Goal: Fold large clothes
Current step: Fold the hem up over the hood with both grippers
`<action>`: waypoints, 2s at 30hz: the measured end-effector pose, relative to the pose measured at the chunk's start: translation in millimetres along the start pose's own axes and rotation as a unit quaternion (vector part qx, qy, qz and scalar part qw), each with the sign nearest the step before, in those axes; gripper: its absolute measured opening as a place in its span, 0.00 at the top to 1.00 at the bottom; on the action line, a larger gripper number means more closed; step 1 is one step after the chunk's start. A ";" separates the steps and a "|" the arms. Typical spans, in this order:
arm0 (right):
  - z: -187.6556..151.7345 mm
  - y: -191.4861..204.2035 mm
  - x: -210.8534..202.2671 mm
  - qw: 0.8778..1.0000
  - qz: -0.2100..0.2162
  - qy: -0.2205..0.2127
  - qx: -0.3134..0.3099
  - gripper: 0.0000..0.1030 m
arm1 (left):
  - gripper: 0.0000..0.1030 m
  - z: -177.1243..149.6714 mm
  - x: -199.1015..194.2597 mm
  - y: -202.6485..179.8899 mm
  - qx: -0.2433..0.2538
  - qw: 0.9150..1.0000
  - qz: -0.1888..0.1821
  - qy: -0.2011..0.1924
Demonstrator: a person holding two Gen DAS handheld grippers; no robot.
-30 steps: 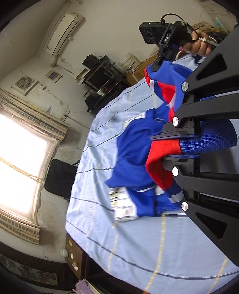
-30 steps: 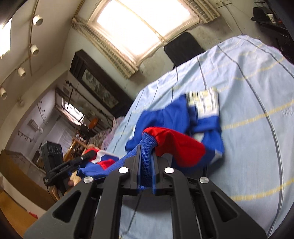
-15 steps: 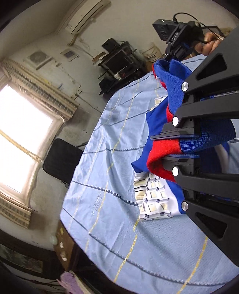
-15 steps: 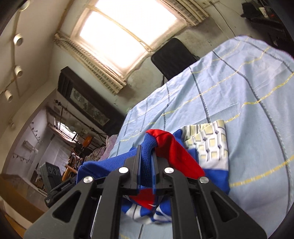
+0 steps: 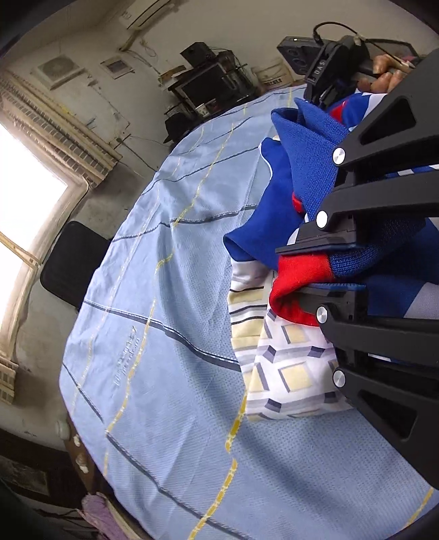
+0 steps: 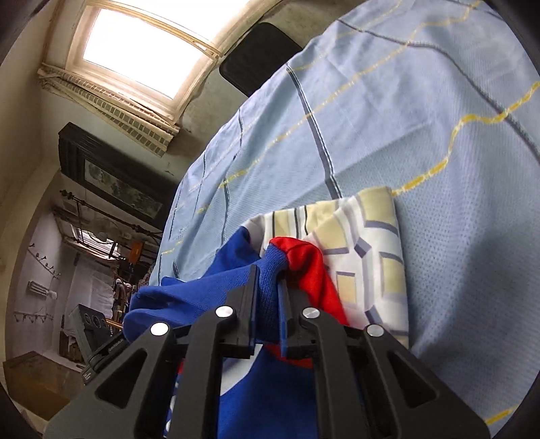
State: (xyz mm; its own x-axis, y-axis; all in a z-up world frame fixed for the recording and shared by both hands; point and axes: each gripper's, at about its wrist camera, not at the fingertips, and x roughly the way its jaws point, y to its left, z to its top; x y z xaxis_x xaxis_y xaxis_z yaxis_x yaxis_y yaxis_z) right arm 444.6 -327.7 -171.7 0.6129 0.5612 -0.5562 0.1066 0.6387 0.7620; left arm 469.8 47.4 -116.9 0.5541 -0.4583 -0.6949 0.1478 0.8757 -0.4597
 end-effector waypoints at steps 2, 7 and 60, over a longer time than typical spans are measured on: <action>-0.1 0.4 -1.0 1.000 0.006 0.000 -0.003 0.89 | 0.76 3.0 -10.7 -1.3 -0.005 1.000 -0.023 -0.007; 1.6 14.9 -32.7 0.997 0.068 -0.027 -0.019 0.56 | 0.21 13.1 -70.0 -10.4 0.005 0.994 -0.035 -0.100; 19.2 49.3 1.5 0.980 -0.119 -0.067 -0.143 0.73 | 0.61 20.5 -34.9 -30.0 0.032 0.996 0.009 -0.078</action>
State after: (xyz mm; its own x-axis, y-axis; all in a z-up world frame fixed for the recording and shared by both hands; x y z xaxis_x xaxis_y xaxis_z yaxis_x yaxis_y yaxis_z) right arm 465.8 -305.5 -128.6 0.6965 0.3172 -0.6436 0.0463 0.8753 0.4814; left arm 462.8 40.2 -67.5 0.6769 -0.4183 -0.6057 0.1864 0.8934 -0.4087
